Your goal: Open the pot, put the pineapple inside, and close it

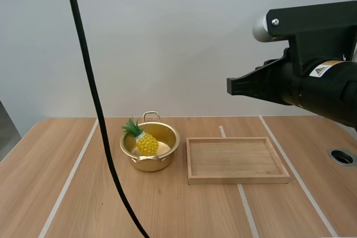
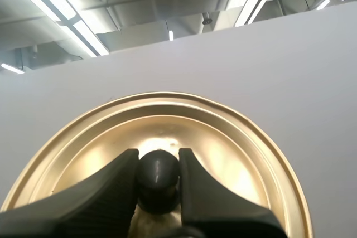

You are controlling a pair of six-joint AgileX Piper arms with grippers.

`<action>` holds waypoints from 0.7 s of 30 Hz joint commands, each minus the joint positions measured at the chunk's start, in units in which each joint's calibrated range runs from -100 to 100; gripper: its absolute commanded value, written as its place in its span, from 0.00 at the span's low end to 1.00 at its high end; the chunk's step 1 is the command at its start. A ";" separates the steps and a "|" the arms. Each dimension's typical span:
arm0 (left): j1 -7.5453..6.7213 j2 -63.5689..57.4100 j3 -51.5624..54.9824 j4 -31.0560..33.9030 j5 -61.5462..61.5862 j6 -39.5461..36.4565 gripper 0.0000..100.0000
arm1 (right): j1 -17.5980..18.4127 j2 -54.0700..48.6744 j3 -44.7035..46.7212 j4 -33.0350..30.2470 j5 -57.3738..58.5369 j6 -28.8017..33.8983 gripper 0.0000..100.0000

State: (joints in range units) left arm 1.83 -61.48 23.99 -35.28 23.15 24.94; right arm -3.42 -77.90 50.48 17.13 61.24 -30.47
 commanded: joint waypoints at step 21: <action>-0.10 23.96 -0.26 -0.22 40.77 -0.55 0.00 | -0.17 -1.90 0.71 -0.23 0.20 0.26 0.00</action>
State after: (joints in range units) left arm 1.83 -41.23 23.84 -35.38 62.41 24.94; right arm -3.42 -79.20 51.20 17.13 61.77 -30.26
